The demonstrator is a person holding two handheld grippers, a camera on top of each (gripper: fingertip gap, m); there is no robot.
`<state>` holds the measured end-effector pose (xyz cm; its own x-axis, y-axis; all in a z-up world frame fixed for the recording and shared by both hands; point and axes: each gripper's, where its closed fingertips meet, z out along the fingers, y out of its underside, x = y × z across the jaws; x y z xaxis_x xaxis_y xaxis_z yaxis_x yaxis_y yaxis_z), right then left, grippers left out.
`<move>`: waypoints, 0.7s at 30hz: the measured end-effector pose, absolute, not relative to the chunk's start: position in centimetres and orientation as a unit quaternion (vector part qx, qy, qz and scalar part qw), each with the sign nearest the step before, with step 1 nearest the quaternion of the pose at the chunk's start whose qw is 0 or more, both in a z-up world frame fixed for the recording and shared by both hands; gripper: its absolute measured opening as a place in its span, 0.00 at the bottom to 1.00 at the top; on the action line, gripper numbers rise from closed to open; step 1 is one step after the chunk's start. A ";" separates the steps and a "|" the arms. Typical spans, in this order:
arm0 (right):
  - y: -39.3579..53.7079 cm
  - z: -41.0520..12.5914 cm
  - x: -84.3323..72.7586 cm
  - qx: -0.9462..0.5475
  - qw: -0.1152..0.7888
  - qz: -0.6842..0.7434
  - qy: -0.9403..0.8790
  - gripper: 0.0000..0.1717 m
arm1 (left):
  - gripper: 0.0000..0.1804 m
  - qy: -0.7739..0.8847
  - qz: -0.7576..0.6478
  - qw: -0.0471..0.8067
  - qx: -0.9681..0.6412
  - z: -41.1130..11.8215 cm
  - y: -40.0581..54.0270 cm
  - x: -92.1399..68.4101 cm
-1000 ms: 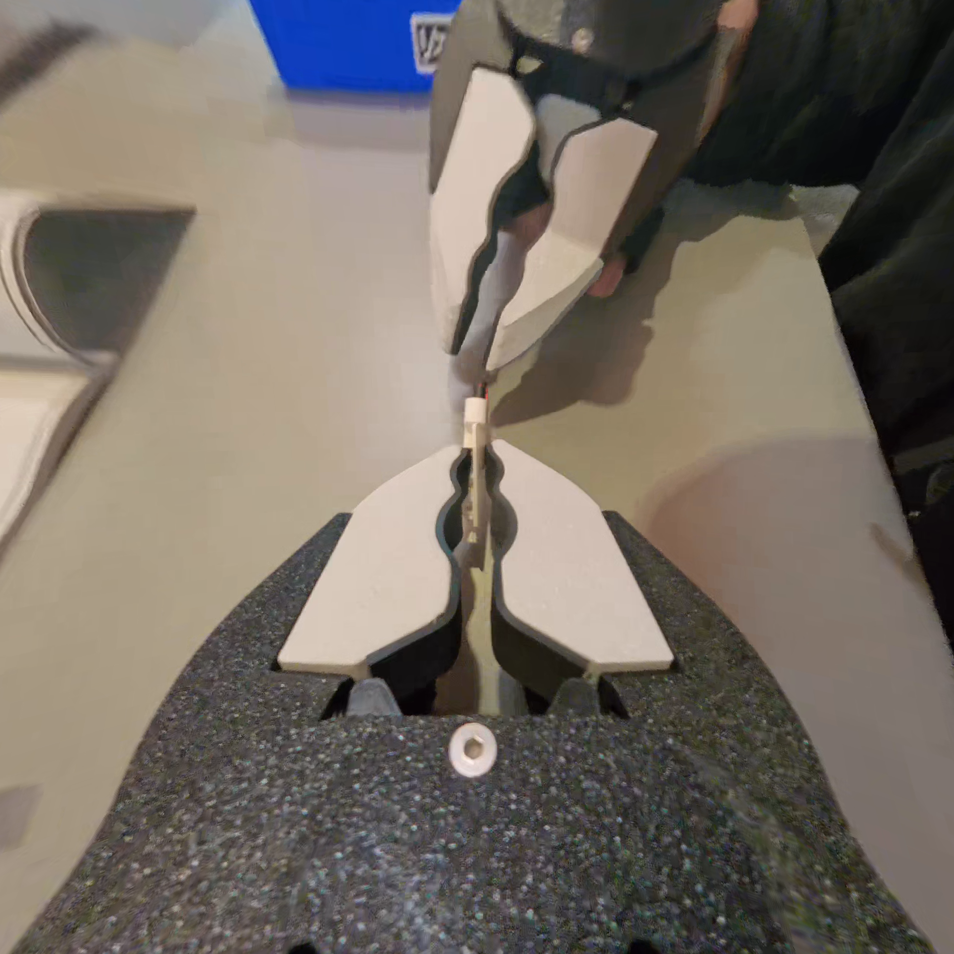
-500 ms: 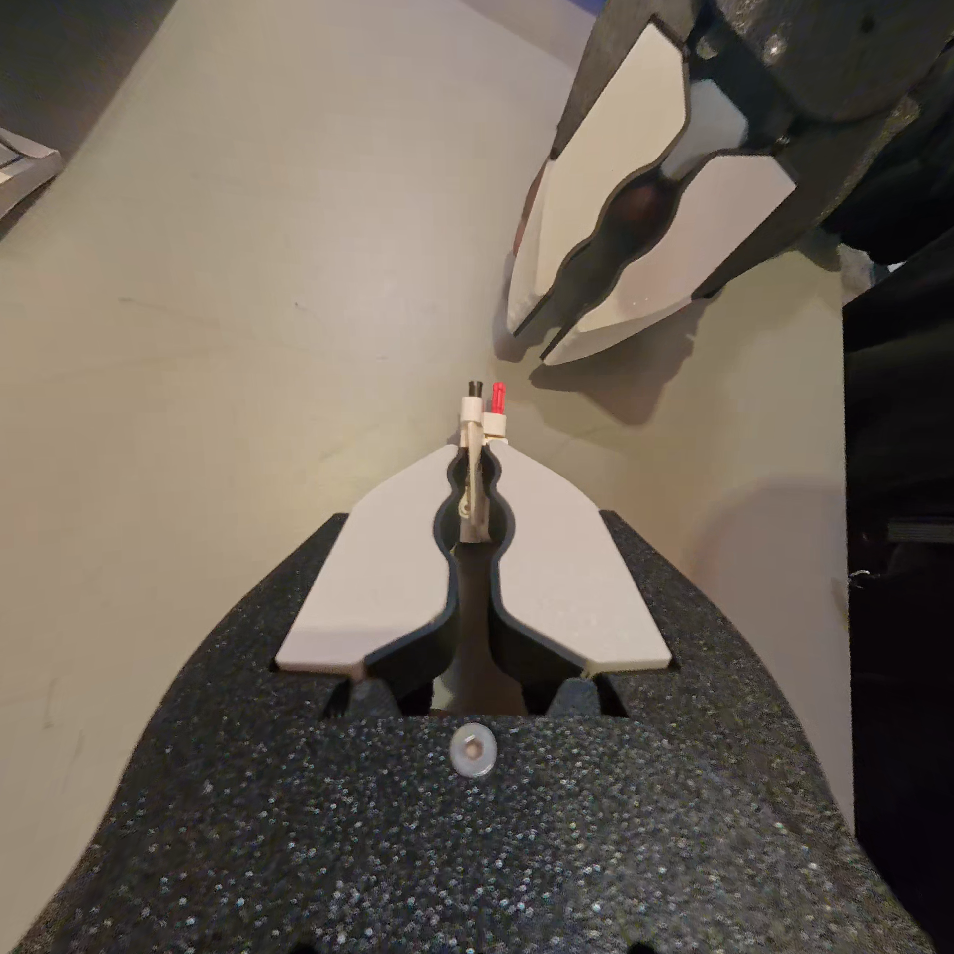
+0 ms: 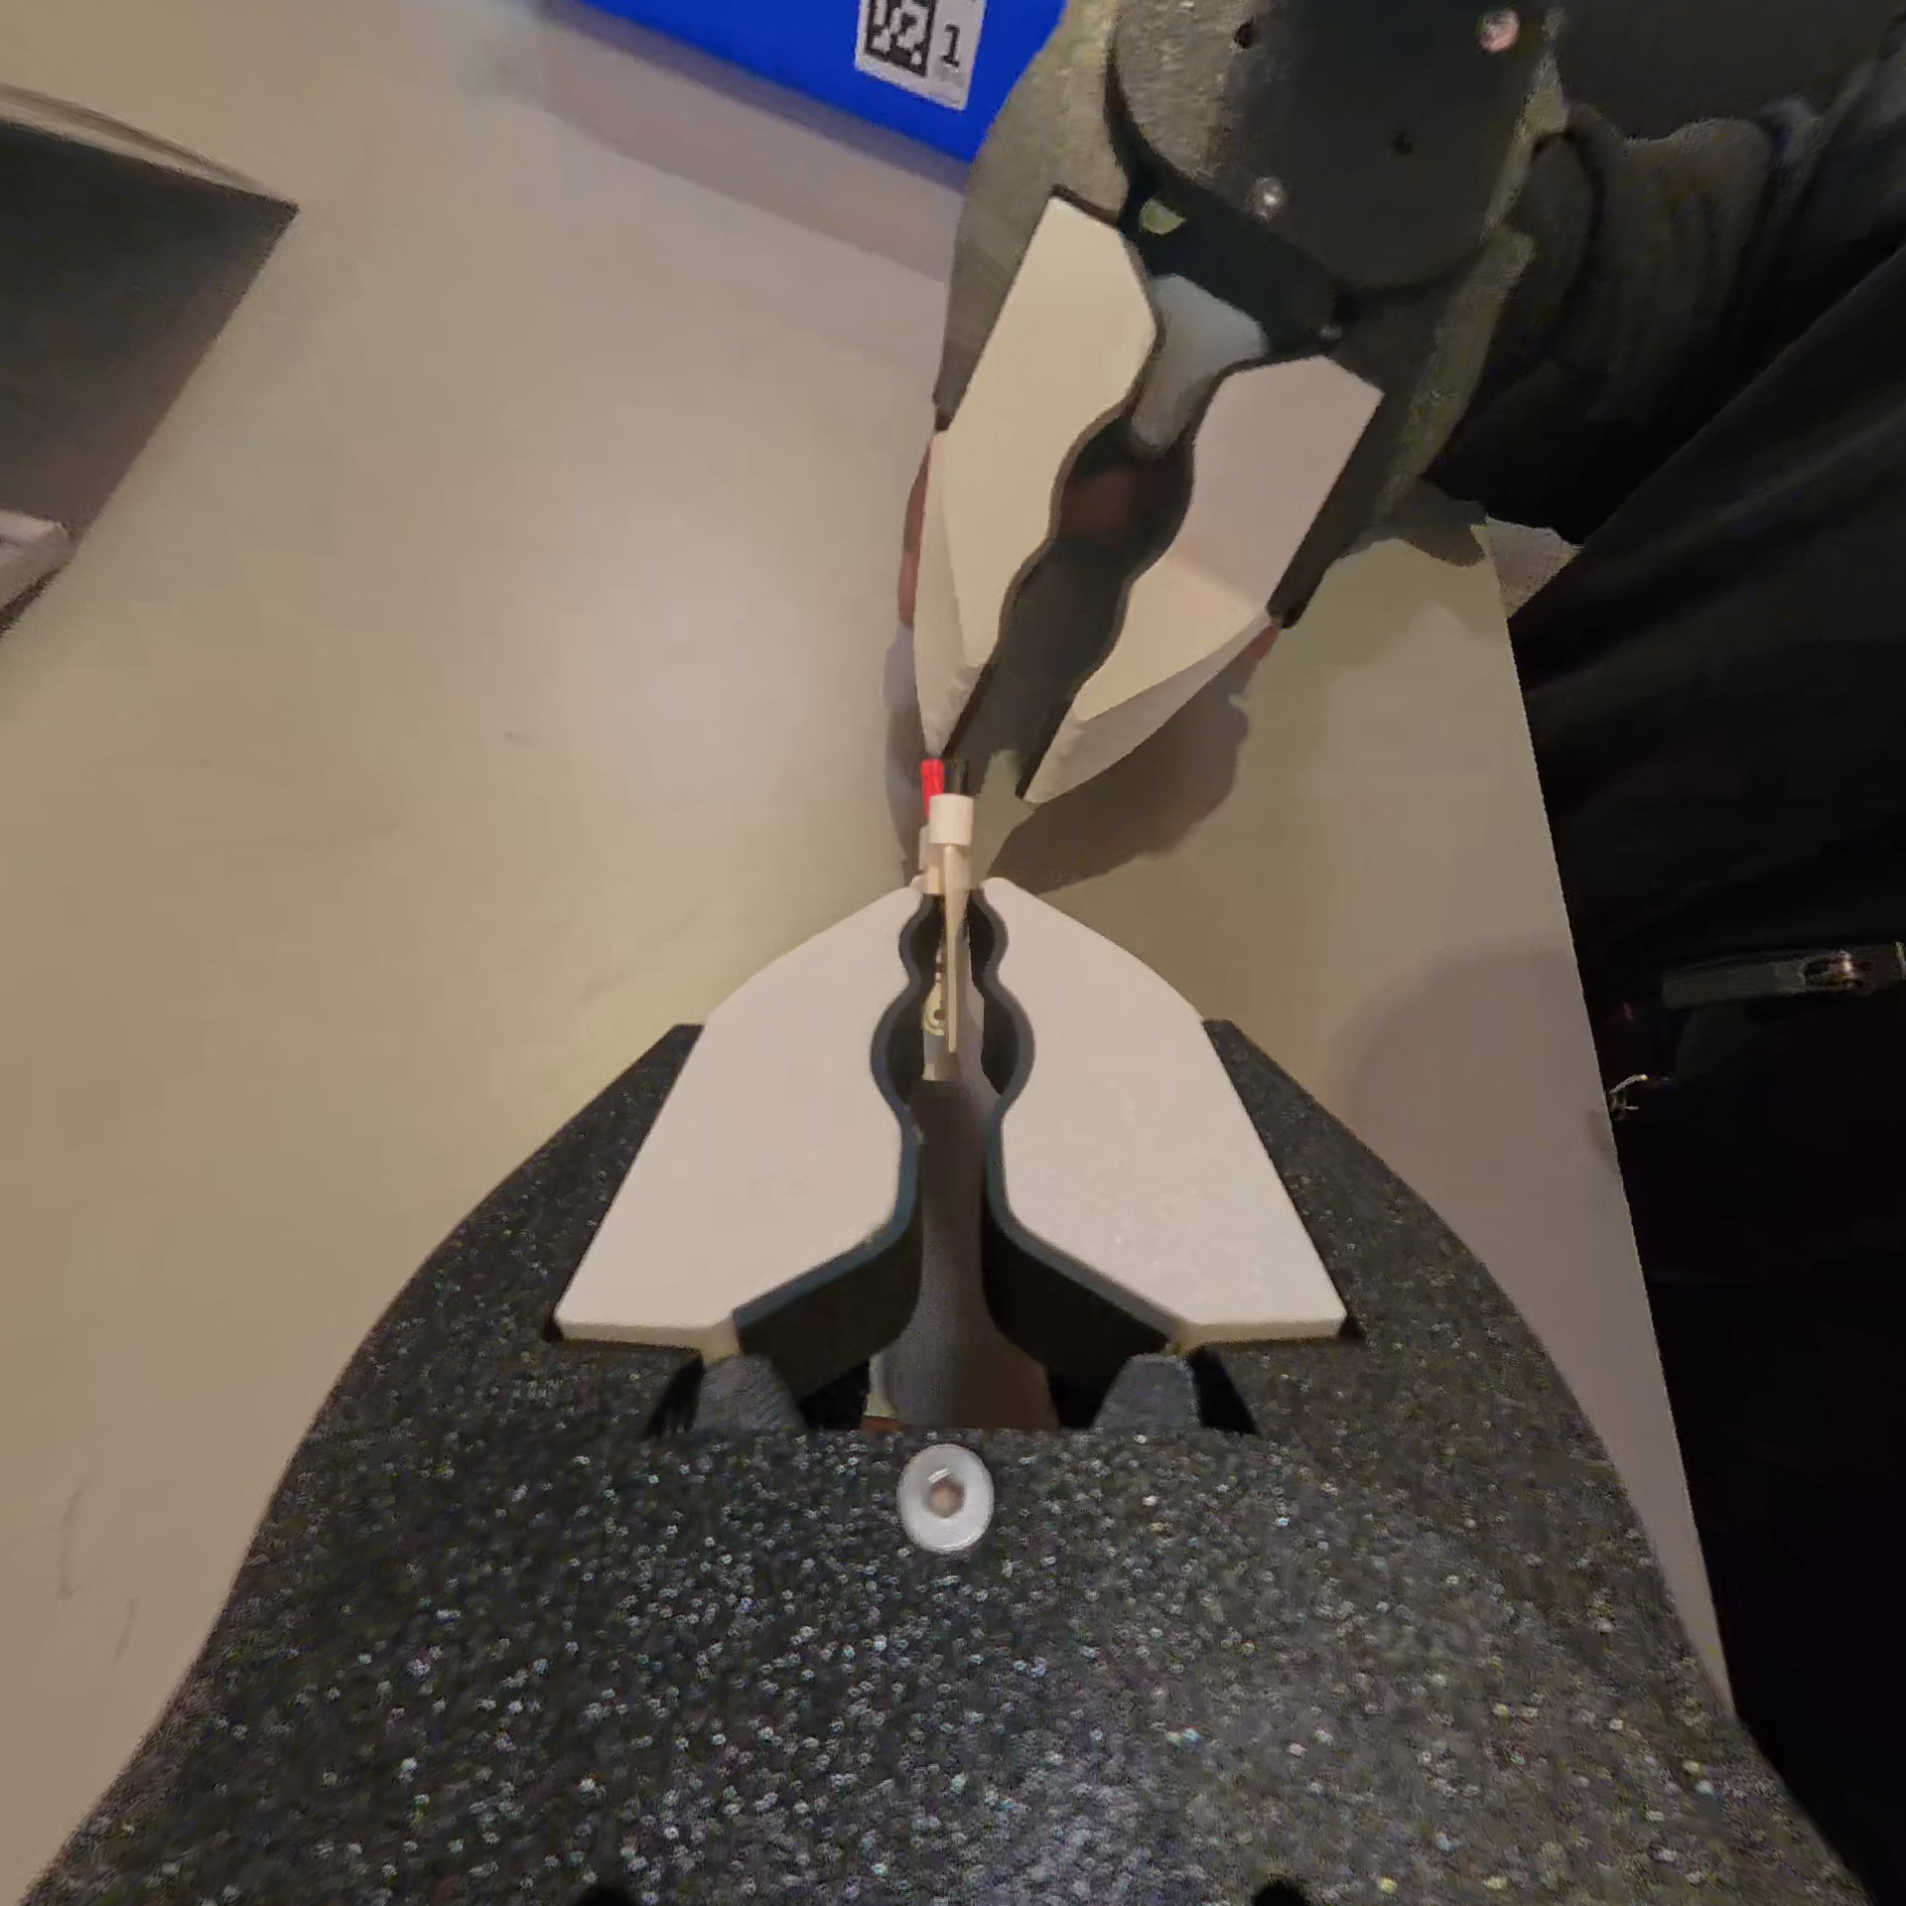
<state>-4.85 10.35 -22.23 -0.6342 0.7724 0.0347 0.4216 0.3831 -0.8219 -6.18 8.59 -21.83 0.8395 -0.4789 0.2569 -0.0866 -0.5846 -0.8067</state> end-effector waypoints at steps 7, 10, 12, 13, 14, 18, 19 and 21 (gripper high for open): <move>10.2 -21.6 -5.1 -0.373 0.207 0.438 -0.791 0.08 | 0.03 0.202 -0.235 0.445 -0.840 -21.3 8.2 -5.4; 10.1 -21.2 -5.1 -0.371 0.206 0.450 -0.786 0.08 | 0.03 0.207 -0.239 0.449 -0.836 -21.2 8.1 -5.4; 9.9 -20.9 -5.0 -0.363 0.203 0.461 -0.784 0.07 | 0.03 0.207 -0.246 0.455 -0.830 -20.9 8.1 -5.4; 9.8 -20.9 -5.0 -0.362 0.203 0.463 -0.784 0.05 | 0.03 0.206 -0.249 0.459 -0.828 -20.7 8.1 -5.4; 9.8 -20.9 -4.9 -0.360 0.202 0.463 -0.784 0.04 | 0.03 0.205 -0.251 0.462 -0.826 -20.6 8.1 -5.4; 9.7 -20.5 -5.0 -0.358 0.207 0.470 -0.780 0.03 | 0.03 0.202 -0.252 0.465 -0.824 -20.6 8.1 -5.5; 9.6 -20.4 -5.0 -0.358 0.204 0.475 -0.778 0.03 | 0.03 0.201 -0.250 0.465 -0.825 -20.6 8.2 -5.5; 9.2 -20.1 -4.9 -0.355 0.198 0.487 -0.773 0.03 | 0.03 0.203 -0.248 0.465 -0.825 -20.7 8.2 -5.4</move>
